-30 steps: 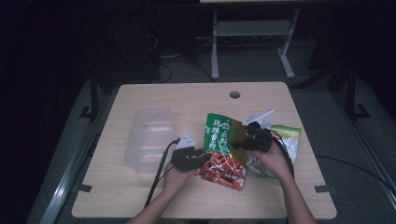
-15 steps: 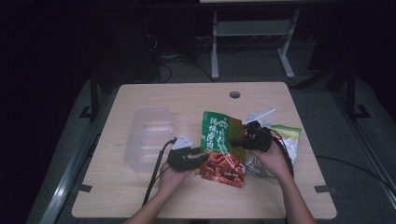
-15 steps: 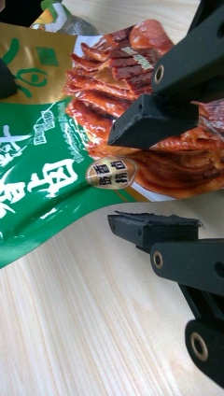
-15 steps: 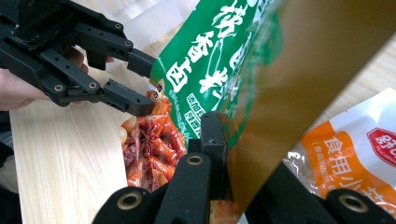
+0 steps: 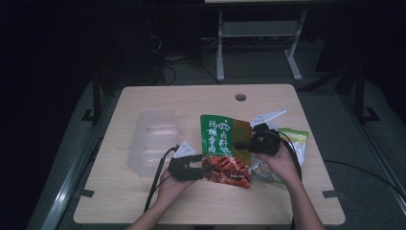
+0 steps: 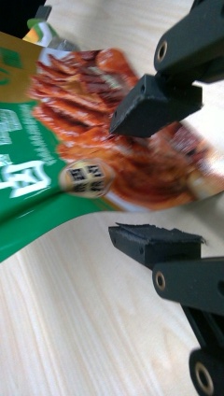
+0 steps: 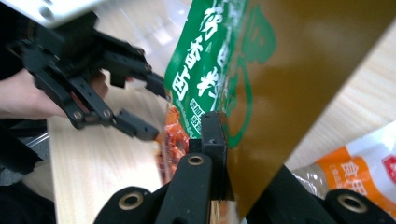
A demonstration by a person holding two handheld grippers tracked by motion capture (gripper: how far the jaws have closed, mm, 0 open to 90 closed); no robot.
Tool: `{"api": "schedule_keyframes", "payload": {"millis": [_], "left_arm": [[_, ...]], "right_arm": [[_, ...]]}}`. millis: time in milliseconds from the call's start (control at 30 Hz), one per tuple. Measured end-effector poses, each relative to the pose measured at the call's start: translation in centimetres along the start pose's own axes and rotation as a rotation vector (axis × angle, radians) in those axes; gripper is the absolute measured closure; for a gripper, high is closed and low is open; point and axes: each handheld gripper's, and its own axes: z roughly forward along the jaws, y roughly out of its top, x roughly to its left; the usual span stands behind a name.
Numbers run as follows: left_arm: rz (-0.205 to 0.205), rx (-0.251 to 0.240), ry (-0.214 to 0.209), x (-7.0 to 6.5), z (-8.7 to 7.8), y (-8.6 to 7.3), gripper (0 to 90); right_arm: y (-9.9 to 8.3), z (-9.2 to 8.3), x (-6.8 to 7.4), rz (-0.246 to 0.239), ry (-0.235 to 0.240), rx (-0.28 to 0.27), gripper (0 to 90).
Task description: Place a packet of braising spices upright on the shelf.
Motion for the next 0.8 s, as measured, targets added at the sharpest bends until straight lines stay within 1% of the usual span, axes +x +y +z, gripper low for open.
{"api": "schedule_keyframes", "payload": {"millis": [100, 133, 167, 233, 333, 367, 433, 467, 500, 600, 667, 733, 800], "left_arm": [[0.000, 0.001, 0.004, -0.5, -0.4, -0.3, 38.8], [0.002, 0.002, -0.005, -0.7, -0.5, -0.3, 38.3], [0.013, 0.005, -0.004, -0.8, -0.7, -0.4, 38.5], [0.014, 0.001, -0.008, -1.2, -1.0, -0.5, 37.9], [0.034, 0.004, -0.015, -1.6, -1.6, -0.7, 37.3], [0.037, 0.006, -0.019, -1.8, -1.9, -0.8, 37.2], [0.059, 0.011, -0.023, -2.2, -2.4, -1.0, 36.6], [0.059, 0.012, -0.025, -2.3, -2.6, -1.1, 36.5], [0.070, 0.019, -0.030, -2.4, -2.9, -1.2, 36.3], [0.070, 0.006, -0.039, -2.9, -3.7, -1.6, 35.9], [0.084, 0.009, -0.037, -3.0, -4.1, -1.9, 35.3], [0.085, 0.017, -0.041, -2.9, -4.5, -2.2, 35.2], [0.074, 0.012, -0.045, -2.9, -4.7, -2.7, 35.1]], "right_arm": [[0.4, -1.1, 0.9, -0.021, -0.002, -0.035, 89.7], [0.6, -1.4, 1.2, -0.033, -0.010, -0.041, 89.7], [0.8, -1.6, 1.5, -0.038, -0.017, -0.042, 89.7], [1.2, -2.0, 2.0, -0.058, -0.030, -0.045, 89.7], [1.9, -2.3, 2.6, -0.082, -0.046, -0.037, 89.7], [2.2, -2.3, 2.6, -0.099, -0.056, -0.033, 89.7], [2.8, -2.3, 2.8, -0.114, -0.058, -0.027, 89.7], [3.1, -2.3, 2.9, -0.111, -0.058, -0.026, 89.7], [3.4, -2.3, 3.0, -0.112, -0.060, -0.025, 89.7], [4.6, -2.2, 3.3, -0.126, -0.054, -0.029, 89.8], [5.6, -2.0, 3.7, -0.126, -0.049, -0.030, 89.8], [6.3, -1.7, 3.7, -0.138, -0.053, -0.029, 89.8], [7.0, -1.4, 3.9, -0.139, -0.049, -0.033, 89.7]]}}
